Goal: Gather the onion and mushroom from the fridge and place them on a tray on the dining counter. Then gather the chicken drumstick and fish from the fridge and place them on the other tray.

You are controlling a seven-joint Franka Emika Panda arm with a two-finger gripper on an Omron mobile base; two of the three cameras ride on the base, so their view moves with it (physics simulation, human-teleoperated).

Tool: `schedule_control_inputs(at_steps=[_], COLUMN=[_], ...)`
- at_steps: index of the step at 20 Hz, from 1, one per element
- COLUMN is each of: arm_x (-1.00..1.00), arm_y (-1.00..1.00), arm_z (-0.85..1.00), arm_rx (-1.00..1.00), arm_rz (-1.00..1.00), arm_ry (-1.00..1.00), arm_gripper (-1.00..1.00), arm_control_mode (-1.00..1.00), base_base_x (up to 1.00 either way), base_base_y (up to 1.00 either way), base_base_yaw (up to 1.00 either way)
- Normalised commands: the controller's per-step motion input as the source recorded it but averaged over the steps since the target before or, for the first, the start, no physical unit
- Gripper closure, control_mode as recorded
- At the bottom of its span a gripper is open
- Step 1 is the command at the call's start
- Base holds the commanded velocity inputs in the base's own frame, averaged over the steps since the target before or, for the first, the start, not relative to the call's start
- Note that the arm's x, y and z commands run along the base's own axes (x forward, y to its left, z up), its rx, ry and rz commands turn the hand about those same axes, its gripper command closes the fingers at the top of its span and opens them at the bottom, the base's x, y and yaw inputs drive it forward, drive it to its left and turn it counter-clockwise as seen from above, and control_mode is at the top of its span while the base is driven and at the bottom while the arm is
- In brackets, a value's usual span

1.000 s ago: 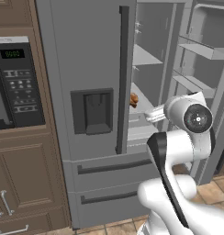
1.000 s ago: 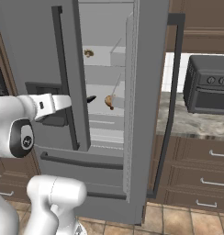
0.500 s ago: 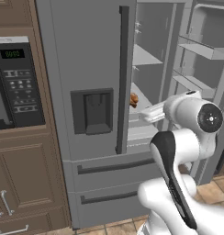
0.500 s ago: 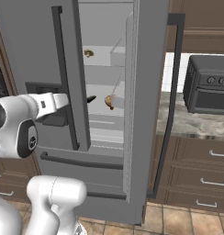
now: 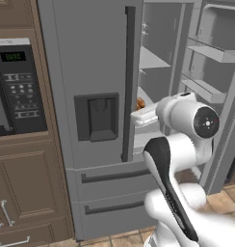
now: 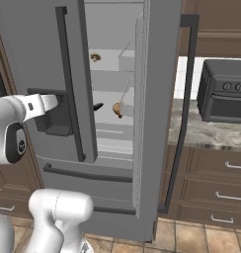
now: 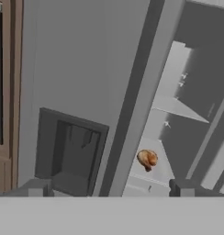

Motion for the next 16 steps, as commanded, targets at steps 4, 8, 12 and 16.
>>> schedule_control_inputs(at_steps=[4, 8, 12, 16], arm_x=[-0.19, -0.02, 0.0, 0.13], arm_y=[-0.01, 0.0, -0.01, 0.0], arm_z=[0.74, 0.93, 0.29, -0.12], arm_rx=[0.05, 0.14, 0.14, 0.0], arm_rz=[-0.04, -0.02, 0.0, 0.01], arm_ry=[0.1, 0.18, 0.14, 0.01], arm_gripper=[-1.0, -1.0, -1.0, -1.0], arm_control_mode=[-1.0, -1.0, -1.0, -1.0], base_base_x=[0.0, 0.0, 0.0, 0.0], base_base_y=[0.0, 0.0, 0.0, 0.0], base_base_yaw=[0.0, 0.0, 0.0, 0.0])
